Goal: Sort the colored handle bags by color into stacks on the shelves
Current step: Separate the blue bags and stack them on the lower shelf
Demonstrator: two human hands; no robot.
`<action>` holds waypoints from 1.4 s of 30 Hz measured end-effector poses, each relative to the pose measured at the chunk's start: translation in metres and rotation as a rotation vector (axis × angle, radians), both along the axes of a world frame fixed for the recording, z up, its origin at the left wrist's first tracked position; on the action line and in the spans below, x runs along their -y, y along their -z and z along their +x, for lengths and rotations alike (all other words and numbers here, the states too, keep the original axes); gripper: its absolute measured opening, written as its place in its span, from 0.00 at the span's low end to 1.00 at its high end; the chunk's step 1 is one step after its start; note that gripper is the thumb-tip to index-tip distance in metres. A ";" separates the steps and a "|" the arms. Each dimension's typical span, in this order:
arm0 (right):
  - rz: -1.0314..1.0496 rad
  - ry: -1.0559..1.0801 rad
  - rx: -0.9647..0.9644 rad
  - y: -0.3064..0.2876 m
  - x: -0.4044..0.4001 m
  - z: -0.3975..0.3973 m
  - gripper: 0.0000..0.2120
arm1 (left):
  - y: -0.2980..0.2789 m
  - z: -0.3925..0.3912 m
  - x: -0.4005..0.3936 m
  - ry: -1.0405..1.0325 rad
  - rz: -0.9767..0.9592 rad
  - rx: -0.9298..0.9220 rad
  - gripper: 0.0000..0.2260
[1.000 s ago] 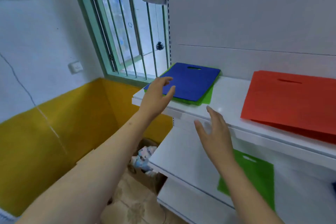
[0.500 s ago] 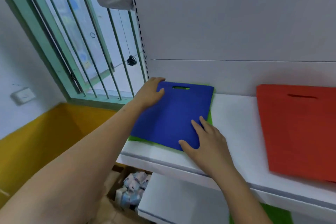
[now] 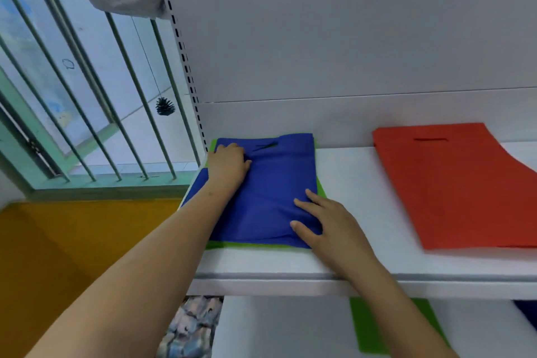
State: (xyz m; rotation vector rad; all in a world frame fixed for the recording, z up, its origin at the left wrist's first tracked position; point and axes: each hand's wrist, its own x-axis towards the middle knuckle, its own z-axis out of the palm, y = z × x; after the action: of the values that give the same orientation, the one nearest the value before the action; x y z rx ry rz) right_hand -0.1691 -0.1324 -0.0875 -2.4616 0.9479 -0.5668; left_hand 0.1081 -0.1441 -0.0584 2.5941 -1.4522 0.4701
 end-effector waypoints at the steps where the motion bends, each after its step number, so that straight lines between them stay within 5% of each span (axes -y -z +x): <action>1: -0.004 0.000 0.009 0.000 0.000 0.000 0.22 | -0.001 -0.003 0.001 0.002 0.008 0.034 0.11; 6: 0.014 0.030 0.150 0.002 -0.001 -0.002 0.15 | -0.031 -0.003 -0.006 0.165 0.033 0.051 0.04; 12: 0.217 0.201 0.590 -0.018 -0.025 -0.023 0.13 | -0.089 0.002 -0.038 0.488 0.016 -0.256 0.06; 21: 0.277 0.545 0.922 -0.026 -0.070 -0.135 0.20 | -0.101 -0.101 -0.042 0.716 -0.052 -0.643 0.10; 26: 0.233 0.893 1.056 -0.011 -0.111 -0.250 0.13 | -0.077 -0.225 -0.019 0.975 0.035 -0.860 0.11; 33: 0.110 1.392 1.117 0.049 -0.169 -0.397 0.03 | -0.013 -0.406 -0.004 1.303 0.289 -0.793 0.36; 42: 0.280 1.593 1.167 0.117 -0.141 -0.546 0.05 | 0.095 -0.570 0.062 1.132 0.590 -0.790 0.16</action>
State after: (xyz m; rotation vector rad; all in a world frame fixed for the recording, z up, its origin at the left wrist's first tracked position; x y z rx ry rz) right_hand -0.7153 0.0083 -0.2041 -0.3432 1.8983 -1.7804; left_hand -0.4622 -0.2059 -0.1535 1.3680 -2.4436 -1.0757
